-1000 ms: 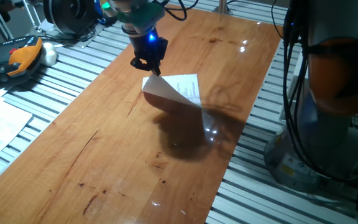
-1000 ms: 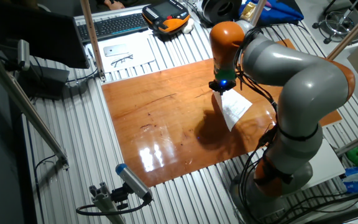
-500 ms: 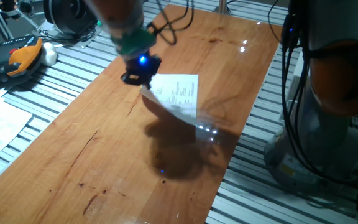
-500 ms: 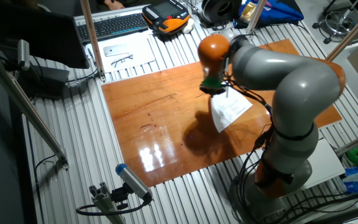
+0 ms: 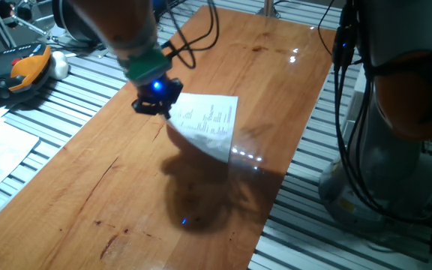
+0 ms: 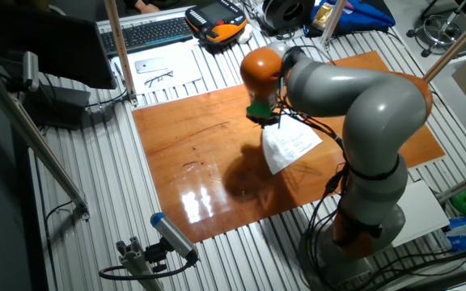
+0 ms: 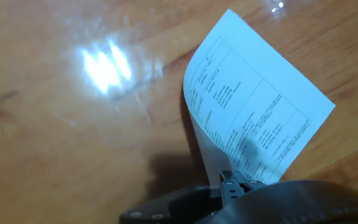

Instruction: Flip over and spread out the paper that is laid flat on the table

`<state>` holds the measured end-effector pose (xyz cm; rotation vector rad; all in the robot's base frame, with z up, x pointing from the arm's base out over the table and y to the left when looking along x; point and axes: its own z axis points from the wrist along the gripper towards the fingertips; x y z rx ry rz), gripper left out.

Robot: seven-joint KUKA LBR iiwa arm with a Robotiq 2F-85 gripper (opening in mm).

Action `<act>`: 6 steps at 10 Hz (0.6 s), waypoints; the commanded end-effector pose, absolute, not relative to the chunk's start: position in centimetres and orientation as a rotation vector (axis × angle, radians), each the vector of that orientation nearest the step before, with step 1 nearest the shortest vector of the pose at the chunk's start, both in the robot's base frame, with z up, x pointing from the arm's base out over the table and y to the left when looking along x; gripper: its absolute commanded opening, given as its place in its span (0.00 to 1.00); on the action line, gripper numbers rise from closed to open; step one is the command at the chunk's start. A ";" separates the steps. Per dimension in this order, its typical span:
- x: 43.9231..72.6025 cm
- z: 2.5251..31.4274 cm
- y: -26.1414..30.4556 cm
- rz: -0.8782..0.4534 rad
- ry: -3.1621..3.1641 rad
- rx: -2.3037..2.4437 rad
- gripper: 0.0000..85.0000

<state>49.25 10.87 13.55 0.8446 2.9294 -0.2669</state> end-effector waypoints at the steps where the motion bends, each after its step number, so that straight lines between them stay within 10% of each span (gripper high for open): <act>1: 49.3 13.0 11.1 -0.240 2.927 0.843 0.00; 3: 49.4 12.5 11.0 -0.208 2.929 0.843 0.00; 6: 48.9 12.3 11.4 -0.185 2.897 0.893 0.60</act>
